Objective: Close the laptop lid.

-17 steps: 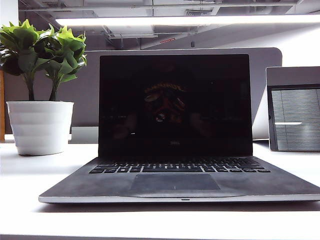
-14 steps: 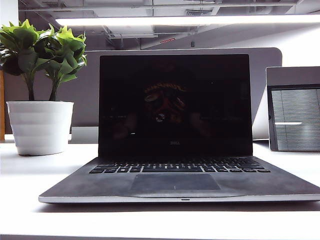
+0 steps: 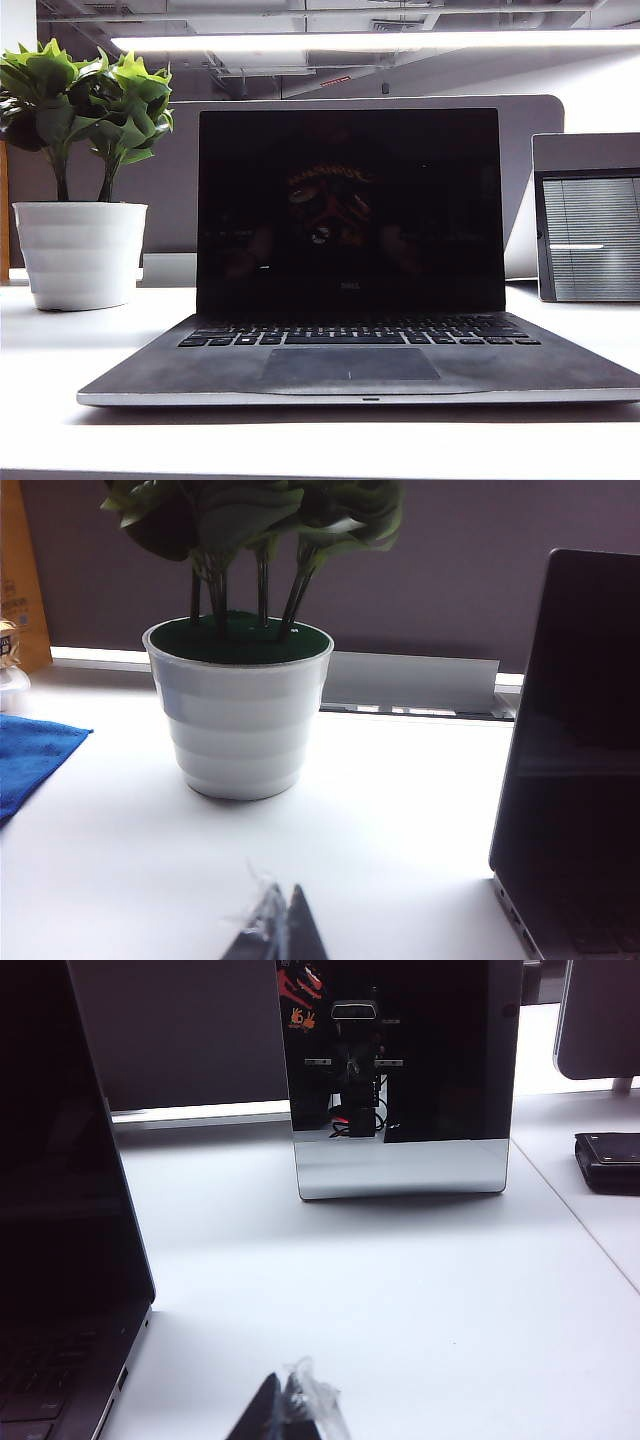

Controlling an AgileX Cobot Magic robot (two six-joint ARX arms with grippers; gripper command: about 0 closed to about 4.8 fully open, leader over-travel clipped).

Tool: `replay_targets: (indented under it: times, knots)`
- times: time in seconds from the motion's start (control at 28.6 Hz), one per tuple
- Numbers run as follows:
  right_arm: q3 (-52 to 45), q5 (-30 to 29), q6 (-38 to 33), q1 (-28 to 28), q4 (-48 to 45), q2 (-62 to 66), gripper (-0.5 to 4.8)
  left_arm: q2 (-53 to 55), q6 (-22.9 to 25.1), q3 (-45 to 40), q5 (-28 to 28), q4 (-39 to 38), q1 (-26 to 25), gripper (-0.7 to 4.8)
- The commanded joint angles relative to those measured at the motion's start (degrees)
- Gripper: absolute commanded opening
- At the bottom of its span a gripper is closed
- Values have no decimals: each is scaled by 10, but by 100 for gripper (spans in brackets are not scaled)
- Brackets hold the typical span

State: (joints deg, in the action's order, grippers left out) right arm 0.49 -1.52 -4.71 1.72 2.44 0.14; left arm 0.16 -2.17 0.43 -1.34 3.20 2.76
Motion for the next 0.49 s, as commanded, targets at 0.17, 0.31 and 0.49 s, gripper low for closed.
replay_targets:
  times: [0.17, 0.31, 0.49]
  knots:
    - [-1, -9, 0, -1, -37, 0, -5, 1, 0, 1, 44, 14, 0, -5]
    - [6, -24, -12, -1, -63, 0, -5, 1, -35, 1, 44, 81, 0, -5]
    - [20, -23, -38, -1, -68, 0, -5, 1, -139, 9, 65, 159, 0, -5]
